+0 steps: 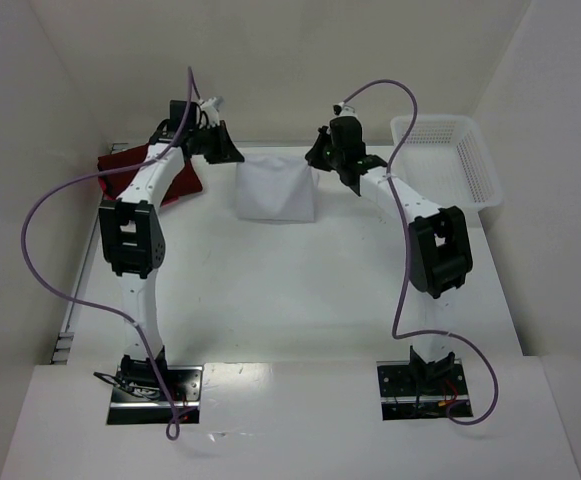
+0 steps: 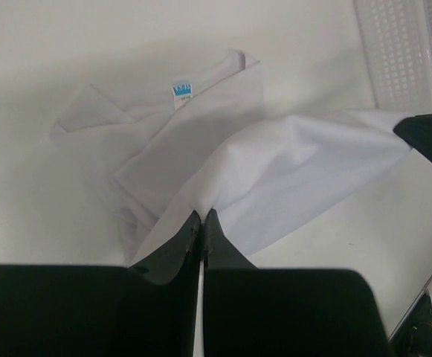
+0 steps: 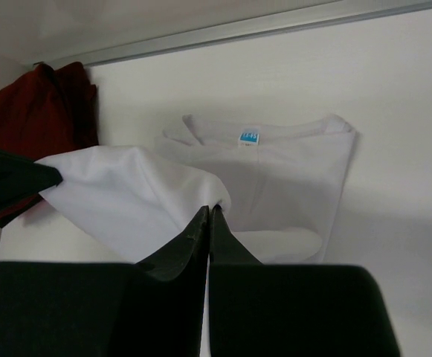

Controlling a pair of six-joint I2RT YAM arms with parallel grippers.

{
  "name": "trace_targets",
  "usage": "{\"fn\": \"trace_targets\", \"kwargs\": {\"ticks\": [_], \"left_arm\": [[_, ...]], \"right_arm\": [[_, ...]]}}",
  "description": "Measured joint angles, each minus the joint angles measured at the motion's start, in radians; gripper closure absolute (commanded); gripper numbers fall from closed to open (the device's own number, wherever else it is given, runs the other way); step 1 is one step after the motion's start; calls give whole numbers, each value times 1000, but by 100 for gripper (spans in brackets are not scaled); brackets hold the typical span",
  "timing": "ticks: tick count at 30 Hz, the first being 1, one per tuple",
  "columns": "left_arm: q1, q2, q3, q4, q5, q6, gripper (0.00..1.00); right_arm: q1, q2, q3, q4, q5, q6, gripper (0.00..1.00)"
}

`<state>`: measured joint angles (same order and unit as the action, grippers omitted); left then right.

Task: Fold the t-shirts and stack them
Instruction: Fold the long partially folded tshirt into a neat square

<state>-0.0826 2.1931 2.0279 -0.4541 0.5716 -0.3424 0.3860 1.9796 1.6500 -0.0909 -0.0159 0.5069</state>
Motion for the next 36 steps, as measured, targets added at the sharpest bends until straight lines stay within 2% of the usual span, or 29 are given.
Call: {"fn": "trace_targets", "kwargs": {"ticks": [4,6,11,13,15,17,18,19,20,22,24,27,28,31,36], "left_arm": [[0,103,139,-37,5,-1,100],[0,174,256,-71,8,0,100],[2,429,719,-190,9,-5,100],[4,507,844,-213,7,-13,97],[6,544,889,-244,-7,-22,81],[6,571,909,-273,-26,-25,70],[6,581,912,-285,-34,-27,54],[7,590,912,-296,-42,-25,30],[9,598,912,-307,-49,-20,15],[13,613,913,-331,-58,-21,2],[18,628,918,-351,-72,-22,0],[26,647,944,-373,-97,-23,0],[27,649,951,-378,-103,-23,0],[31,650,967,-385,-114,-21,0],[31,646,965,-441,-145,15,0]], "right_arm": [[-18,47,44,-3,2,-3,100],[-33,81,83,-5,2,-4,100],[-74,185,200,-8,1,-11,99],[-84,232,248,-14,-2,-13,95],[-92,289,310,-26,-6,-18,89],[-93,341,362,-39,-10,-25,82],[-93,365,383,-48,-14,-29,78],[-93,387,399,-59,-16,-33,74],[-93,406,413,-68,-18,-35,71],[-93,436,430,-85,-23,-37,60],[-93,452,432,-103,-22,-36,56],[-93,460,431,-126,-15,-35,35],[-93,460,430,-130,-9,-33,31],[-93,433,381,-122,7,-32,28],[-93,297,115,-72,2,-9,25]]}}
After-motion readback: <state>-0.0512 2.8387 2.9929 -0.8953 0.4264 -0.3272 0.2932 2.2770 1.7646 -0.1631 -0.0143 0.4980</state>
